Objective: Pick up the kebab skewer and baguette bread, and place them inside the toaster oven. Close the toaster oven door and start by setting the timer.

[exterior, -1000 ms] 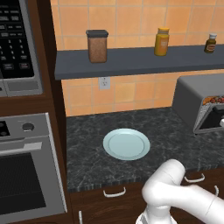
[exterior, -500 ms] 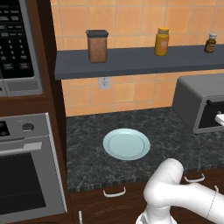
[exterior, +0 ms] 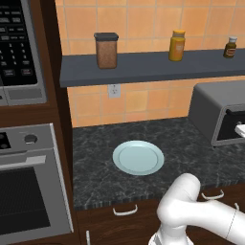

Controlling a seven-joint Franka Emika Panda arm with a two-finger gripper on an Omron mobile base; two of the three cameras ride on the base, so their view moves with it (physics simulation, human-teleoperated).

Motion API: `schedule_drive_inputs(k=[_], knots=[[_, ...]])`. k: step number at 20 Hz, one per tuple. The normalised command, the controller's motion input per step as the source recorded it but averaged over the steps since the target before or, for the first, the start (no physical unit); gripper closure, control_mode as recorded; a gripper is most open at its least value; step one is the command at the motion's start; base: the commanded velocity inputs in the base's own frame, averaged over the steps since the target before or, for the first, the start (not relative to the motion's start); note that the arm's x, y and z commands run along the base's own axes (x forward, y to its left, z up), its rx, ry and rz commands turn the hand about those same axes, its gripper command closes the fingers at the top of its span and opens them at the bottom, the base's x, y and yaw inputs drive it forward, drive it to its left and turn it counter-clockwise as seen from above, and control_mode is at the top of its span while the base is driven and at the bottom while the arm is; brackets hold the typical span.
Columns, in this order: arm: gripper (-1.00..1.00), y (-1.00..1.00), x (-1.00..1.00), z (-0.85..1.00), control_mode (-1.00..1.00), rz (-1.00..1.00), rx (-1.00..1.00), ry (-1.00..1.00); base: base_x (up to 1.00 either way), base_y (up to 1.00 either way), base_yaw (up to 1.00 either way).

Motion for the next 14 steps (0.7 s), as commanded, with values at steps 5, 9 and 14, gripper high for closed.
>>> schedule_drive_inputs(k=[5,9,14], knots=[[-1.0,-0.57,-0.18,0.0,-1.0,0.0,0.0,-0.01,0.0,0.0,0.0],[-1.0,-0.58,-0.47,0.01,-1.0,0.0,0.0,0.0,0.0,0.0,0.0],[-1.0,-0.57,-0.31,0.0,-1.0,0.0,0.0,0.0,0.0,0.0,0.0]])
